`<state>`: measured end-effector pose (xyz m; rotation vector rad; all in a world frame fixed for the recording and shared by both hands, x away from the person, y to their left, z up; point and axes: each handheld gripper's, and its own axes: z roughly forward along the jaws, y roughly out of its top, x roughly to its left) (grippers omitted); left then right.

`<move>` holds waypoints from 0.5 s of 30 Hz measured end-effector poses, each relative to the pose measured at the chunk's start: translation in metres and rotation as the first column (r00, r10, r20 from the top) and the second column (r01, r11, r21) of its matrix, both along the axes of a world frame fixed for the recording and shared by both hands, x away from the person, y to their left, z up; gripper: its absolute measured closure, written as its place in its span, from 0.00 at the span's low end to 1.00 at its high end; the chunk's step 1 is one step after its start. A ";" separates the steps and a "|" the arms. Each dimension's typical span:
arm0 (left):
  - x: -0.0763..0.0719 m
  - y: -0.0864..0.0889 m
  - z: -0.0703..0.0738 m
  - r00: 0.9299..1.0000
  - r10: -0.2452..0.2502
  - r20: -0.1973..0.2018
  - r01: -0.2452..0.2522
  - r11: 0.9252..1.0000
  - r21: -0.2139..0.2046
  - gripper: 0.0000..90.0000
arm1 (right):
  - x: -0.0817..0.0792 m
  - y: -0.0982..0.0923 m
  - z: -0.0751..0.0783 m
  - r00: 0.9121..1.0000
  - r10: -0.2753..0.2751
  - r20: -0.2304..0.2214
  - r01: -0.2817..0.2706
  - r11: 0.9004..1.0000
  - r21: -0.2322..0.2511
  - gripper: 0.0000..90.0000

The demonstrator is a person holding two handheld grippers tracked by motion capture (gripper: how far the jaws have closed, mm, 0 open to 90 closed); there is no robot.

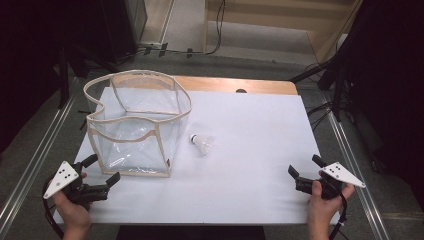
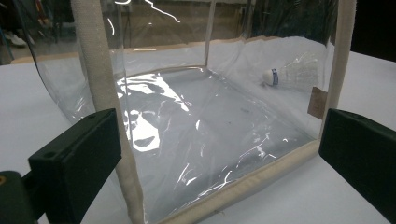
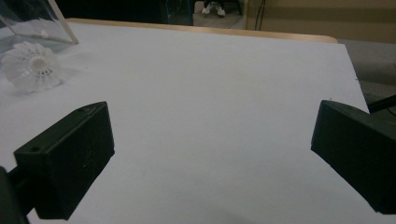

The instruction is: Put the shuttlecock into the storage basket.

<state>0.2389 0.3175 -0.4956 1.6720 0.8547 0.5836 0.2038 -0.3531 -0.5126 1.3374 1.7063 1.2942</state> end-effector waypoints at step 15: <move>0.000 0.001 0.000 1.000 0.006 -0.003 -0.006 1.000 -0.008 0.00 | 0.007 0.025 0.017 0.996 0.094 -0.002 -0.094 0.995 -0.026 0.00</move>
